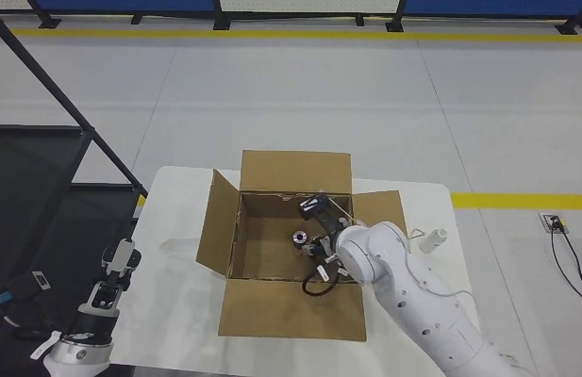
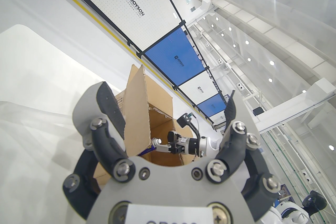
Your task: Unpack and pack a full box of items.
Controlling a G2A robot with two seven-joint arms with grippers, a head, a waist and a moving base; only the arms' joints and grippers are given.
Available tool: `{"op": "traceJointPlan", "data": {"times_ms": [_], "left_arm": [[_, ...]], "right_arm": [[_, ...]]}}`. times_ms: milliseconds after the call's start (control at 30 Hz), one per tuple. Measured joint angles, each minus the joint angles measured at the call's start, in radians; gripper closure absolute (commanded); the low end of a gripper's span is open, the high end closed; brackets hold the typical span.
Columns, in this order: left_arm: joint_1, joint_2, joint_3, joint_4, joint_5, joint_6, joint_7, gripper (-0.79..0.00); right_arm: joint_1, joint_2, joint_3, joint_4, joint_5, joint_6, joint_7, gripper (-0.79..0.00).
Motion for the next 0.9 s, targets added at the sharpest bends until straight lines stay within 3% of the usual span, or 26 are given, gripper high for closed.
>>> {"op": "traceJointPlan", "data": {"times_ms": [100, 233, 300, 367, 467, 733, 900], "left_arm": [[0.000, 0.000, 0.000, 0.000, 0.000, 0.000, 0.000, -0.785], [0.000, 0.000, 0.000, 0.000, 0.000, 0.000, 0.000, -0.785], [0.000, 0.000, 0.000, 0.000, 0.000, 0.000, 0.000, -0.785], [0.000, 0.000, 0.000, 0.000, 0.000, 0.000, 0.000, -0.785], [0.000, 0.000, 0.000, 0.000, 0.000, 0.000, 0.000, -0.785], [0.000, 0.000, 0.000, 0.000, 0.000, 0.000, 0.000, -0.785], [0.000, 0.000, 0.000, 0.000, 0.000, 0.000, 0.000, -0.785]], "right_arm": [[-0.082, 0.039, 0.151, -0.194, -0.045, -0.007, 0.018, -0.785], [-0.230, 0.089, 0.452, -0.461, -0.067, -0.054, 0.030, -0.785], [-0.275, 0.102, 0.576, -0.500, -0.038, -0.077, 0.031, -0.785], [-0.297, 0.113, 0.685, -0.470, -0.046, -0.099, 0.022, -0.785], [-0.285, 0.120, 0.749, -0.347, -0.051, -0.117, 0.014, -0.785], [-0.159, 0.126, 0.678, 0.072, -0.082, -0.164, 0.046, -0.785], [-0.115, 0.126, 0.633, 0.213, -0.120, -0.166, 0.033, -0.785]]}}
